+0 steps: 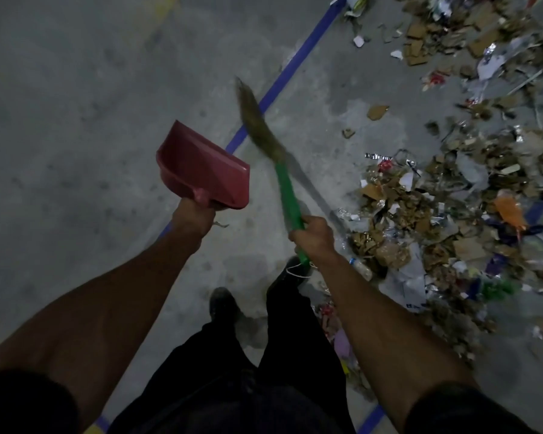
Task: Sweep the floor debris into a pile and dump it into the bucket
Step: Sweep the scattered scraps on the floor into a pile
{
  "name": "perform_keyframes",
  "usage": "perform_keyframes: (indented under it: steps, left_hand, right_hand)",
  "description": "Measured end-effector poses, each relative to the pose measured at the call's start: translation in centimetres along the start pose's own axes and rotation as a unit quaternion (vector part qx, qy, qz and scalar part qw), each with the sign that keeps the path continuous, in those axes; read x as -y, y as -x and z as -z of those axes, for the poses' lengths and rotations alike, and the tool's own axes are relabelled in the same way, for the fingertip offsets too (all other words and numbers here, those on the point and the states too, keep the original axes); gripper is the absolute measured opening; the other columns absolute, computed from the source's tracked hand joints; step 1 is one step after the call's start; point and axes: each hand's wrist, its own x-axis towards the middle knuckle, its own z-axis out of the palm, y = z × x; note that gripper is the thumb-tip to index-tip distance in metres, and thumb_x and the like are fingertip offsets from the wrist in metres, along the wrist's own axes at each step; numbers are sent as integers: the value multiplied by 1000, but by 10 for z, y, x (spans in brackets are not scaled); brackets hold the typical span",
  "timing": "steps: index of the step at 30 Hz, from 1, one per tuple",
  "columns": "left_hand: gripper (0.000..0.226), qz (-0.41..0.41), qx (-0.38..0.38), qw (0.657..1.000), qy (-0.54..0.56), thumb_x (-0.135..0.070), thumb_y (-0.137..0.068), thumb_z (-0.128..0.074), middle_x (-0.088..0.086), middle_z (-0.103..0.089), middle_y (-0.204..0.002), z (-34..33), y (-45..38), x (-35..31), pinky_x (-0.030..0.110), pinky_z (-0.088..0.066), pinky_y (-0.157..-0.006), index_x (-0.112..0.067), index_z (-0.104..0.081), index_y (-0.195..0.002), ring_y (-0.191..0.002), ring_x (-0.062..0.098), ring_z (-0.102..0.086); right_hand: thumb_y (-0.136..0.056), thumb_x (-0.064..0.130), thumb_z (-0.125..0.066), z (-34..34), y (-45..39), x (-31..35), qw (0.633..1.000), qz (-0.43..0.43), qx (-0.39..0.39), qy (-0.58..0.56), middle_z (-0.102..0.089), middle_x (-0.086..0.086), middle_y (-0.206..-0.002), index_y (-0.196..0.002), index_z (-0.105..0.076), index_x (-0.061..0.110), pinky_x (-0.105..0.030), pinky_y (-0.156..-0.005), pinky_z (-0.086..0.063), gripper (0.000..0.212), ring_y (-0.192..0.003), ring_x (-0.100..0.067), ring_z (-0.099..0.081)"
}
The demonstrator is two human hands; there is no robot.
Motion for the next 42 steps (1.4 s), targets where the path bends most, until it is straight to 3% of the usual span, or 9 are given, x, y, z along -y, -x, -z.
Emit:
perform_keyframes:
  steps: [6, 10, 13, 16, 20, 24, 27, 33, 42]
  left_hand:
    - [15, -37, 28, 999, 20, 2, -81, -54, 9, -47, -57, -17, -8, -6, 23, -27, -42, 6, -63, -92, -50, 20, -40]
    - [10, -46, 32, 998, 29, -1, -80, -55, 4, -46, -52, -28, -5, -18, 23, -28, -42, -8, -58, -74, -45, 17, -41]
    - [9, -60, 37, 997, 23, -2, -78, -55, 5, -46, -56, -35, -6, -28, 24, -29, -43, -7, -59, -85, -47, 17, -42]
    - [11, -81, 53, 995, 23, -3, -81, -55, 5, -46, -58, -41, -1, -39, 24, -30, -44, -12, -54, -75, -48, 17, -42]
    - [11, -109, 84, 990, 22, -6, -76, -57, 5, -45, -55, -42, 11, -54, 23, -29, -44, -11, -52, -68, -46, 17, -40]
    - [23, -142, 128, 981, 17, -19, -63, -54, 4, -46, -56, -34, 26, -69, 23, -30, -44, -6, -58, -82, -46, 17, -41]
    - [5, -171, 157, 973, 0, -13, -71, -56, 6, -47, -56, -29, 32, -75, 24, -31, -46, -9, -54, -73, -45, 19, -41]
    - [14, -222, 224, 948, -50, -9, -80, -59, 9, -51, -59, -14, 29, -84, 23, -33, -44, -6, -54, -67, -45, 18, -43]
    - [11, -312, 325, 876, -172, -10, -80, -62, 11, -57, -64, 29, 41, -76, 25, -38, -45, -4, -58, -71, -49, 22, -49]
  right_hand:
    - [-82, 4, -70, 50, -30, -30, 978, -89, -102, -157, -69, -11, -97, -121, -65, 8, -30, -58, -60, 40, -74, -26, -66]
    - [-83, 1, -66, 97, -45, -41, 941, -134, -163, -265, -57, -10, -67, -98, -62, 1, -17, -33, -40, 15, -42, -16, -53]
    - [-87, 2, -60, 123, -44, -51, 929, -129, -182, -294, -56, -6, -55, -89, -56, 6, -14, -31, -36, 6, -28, -6, -48]
    - [-83, 4, -66, 132, -26, -54, 917, -109, -236, -301, -60, -2, -59, -81, -59, 12, -21, -43, -46, 11, -44, -11, -58]
    - [-63, 20, -77, 127, 9, -67, 898, -90, -301, -308, -71, -12, -85, -102, -70, 18, -50, -72, -59, 40, -76, -36, -68]
    - [-80, 13, -75, 122, 65, -56, 900, -91, -327, -274, -66, -4, -84, -121, -66, 7, -53, -82, -56, 42, -88, -36, -67]
    - [-83, 9, -72, 109, 101, -58, 904, -108, -327, -252, -62, -1, -84, -125, -61, 7, -49, -80, -57, 43, -86, -33, -66]
    - [-82, 24, -70, 39, 160, -61, 917, -164, -334, -144, -63, -15, -108, -142, -39, 13, -35, -73, -51, 69, -93, -33, -63]
    - [-58, 40, -66, -119, 217, -80, 841, -223, -405, -281, -66, -11, -78, -93, -58, 17, -41, -53, -58, 43, -68, -31, -67]
